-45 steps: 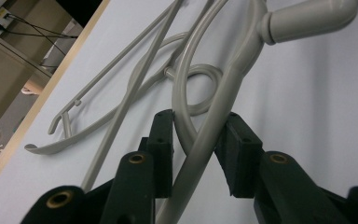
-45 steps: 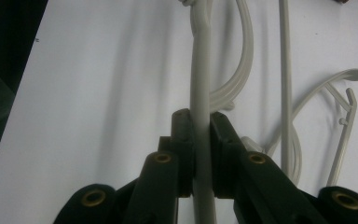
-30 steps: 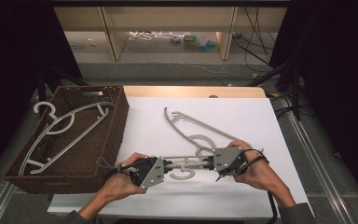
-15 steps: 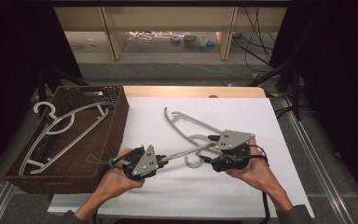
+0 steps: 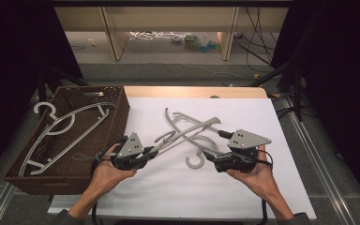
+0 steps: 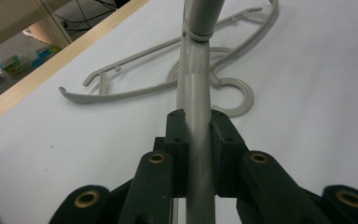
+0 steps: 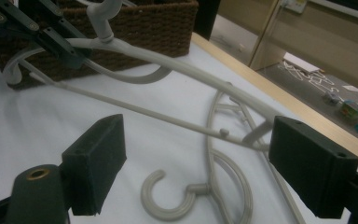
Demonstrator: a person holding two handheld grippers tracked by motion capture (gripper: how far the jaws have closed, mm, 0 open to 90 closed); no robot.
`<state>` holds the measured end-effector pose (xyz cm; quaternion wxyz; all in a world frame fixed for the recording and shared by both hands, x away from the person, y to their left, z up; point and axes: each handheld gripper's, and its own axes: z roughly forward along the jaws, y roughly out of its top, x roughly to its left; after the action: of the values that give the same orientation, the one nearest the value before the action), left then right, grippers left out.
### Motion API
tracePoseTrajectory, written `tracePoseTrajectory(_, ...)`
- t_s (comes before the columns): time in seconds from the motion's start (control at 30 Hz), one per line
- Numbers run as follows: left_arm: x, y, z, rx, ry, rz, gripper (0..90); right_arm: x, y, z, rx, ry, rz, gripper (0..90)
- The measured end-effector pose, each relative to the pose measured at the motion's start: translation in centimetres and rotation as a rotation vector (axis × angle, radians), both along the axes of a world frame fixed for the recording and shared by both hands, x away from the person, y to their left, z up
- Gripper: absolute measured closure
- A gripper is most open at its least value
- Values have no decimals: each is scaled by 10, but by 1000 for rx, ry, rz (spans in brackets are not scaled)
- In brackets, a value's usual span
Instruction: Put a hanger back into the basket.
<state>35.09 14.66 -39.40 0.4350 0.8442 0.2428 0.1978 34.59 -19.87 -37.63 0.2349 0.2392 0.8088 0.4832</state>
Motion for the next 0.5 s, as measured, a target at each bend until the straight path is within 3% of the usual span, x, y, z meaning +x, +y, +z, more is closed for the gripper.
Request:
tracePoseTrajectory(0.03,1,3,2,0,9,2,793,-1,0,-1,5,-9,-2,193)
tracePoseTrajectory(0.13,2,9,4,-68,45,35,794,-6,0,-6,26,-1,-21,193)
tracePoseTrajectory(0.43,2,28,17,-212,101,64,794,-14,-9,-19,91,-8,-75,171)
tracePoseTrajectory(0.5,2,30,21,-247,122,66,794,-17,-10,-22,106,10,-81,171)
